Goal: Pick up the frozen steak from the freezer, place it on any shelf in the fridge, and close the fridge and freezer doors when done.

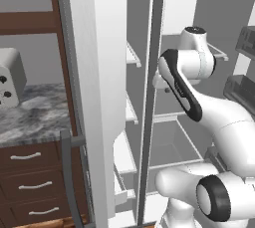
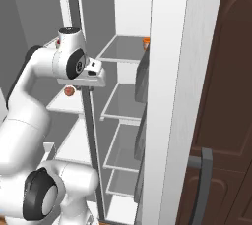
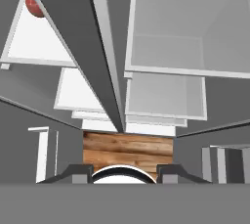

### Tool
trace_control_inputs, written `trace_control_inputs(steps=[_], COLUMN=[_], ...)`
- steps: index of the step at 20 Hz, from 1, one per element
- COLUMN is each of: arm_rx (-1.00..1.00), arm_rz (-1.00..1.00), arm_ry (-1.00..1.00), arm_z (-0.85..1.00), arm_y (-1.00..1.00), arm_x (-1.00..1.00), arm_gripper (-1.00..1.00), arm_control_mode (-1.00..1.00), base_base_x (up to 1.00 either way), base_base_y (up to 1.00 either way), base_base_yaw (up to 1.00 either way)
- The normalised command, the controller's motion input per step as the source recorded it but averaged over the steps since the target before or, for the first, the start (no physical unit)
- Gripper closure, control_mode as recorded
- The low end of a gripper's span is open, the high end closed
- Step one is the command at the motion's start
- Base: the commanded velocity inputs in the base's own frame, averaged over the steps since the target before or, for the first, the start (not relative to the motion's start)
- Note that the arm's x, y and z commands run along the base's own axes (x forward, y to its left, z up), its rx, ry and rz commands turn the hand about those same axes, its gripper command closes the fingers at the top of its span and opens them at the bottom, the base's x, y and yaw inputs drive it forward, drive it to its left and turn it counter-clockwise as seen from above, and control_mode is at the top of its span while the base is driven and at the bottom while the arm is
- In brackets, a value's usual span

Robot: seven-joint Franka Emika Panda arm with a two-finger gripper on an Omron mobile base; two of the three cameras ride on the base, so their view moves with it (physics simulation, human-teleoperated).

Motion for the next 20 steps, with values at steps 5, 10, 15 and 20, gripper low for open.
trace_control_inputs(steps=[5, 10, 15, 20], arm_rx=[0.00, 0.01, 0.06, 0.08], arm_rz=[0.00, 0.00, 0.00, 0.00], arm_ry=[-0.05, -0.25, -0.32, -0.16], arm_z=[-0.05, -0.24, -0.32, -0.09], arm_y=[0.00, -0.05, -0.10, -0.07], arm_x=[-0.38, -0.73, -0.45, -0.20], arm_gripper=[-1.00, -1.00, -1.00, -1.00], arm_control_mode=[-1.00, -1.00, -1.00, -1.00], base_base_x=[0.00, 0.00, 0.00, 0.00], base_base_y=[0.00, 0.00, 0.00, 0.00], base_base_yaw=[0.00, 0.00, 0.00, 0.00])
